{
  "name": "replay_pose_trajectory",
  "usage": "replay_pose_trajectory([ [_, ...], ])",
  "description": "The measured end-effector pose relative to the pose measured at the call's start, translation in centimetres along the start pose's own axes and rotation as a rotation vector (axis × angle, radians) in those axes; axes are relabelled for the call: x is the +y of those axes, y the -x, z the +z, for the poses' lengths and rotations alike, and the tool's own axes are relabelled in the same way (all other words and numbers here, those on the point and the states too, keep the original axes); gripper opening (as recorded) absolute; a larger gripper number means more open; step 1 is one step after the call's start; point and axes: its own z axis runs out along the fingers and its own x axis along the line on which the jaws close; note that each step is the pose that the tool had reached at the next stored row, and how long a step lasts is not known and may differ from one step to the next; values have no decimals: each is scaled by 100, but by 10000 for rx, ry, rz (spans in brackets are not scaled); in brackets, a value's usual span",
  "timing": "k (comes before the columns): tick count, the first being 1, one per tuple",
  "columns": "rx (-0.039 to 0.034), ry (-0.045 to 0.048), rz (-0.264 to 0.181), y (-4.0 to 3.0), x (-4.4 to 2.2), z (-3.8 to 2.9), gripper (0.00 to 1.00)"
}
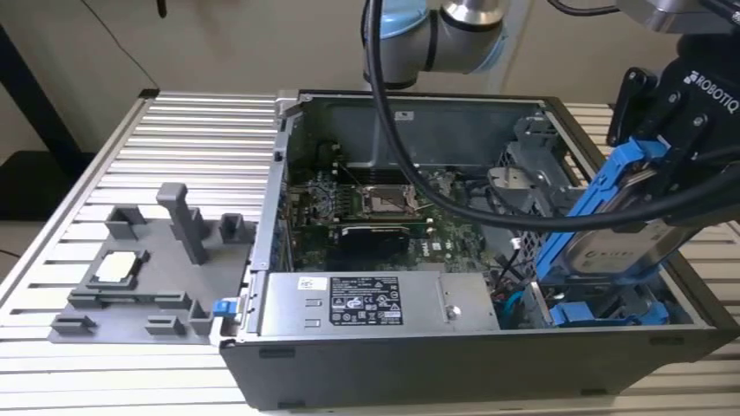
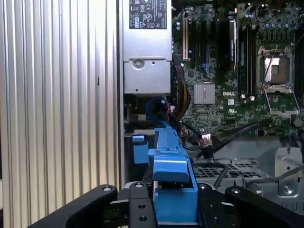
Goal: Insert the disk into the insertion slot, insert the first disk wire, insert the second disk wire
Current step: 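Insert the disk into the insertion slot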
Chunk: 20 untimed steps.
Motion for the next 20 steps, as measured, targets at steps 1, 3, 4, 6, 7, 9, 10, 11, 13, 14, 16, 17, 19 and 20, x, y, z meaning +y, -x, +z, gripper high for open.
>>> replay_pose_trajectory([
  [1,1,0,-1,0,-2,9,33],
  [3,0,1,-3,-1,-8,32,33],
  [4,1,0,-4,-1,-11,44,33],
  [6,1,1,-10,-2,-18,68,33],
  [7,1,1,-16,-2,-23,81,33],
  [9,0,1,-29,-2,-36,106,33],
  [10,2,1,-35,-2,-44,117,33],
  [11,2,1,-41,-2,-52,131,33],
  [13,2,1,-53,-3,-69,156,33],
  [14,3,2,-59,-3,-79,167,33],
  [16,3,2,-70,-3,-98,190,33],
  [17,3,2,-76,-3,-108,201,33],
  [19,10,3,-88,-3,-126,221,33],
  [20,15,2,-98,-3,-136,228,33],
])
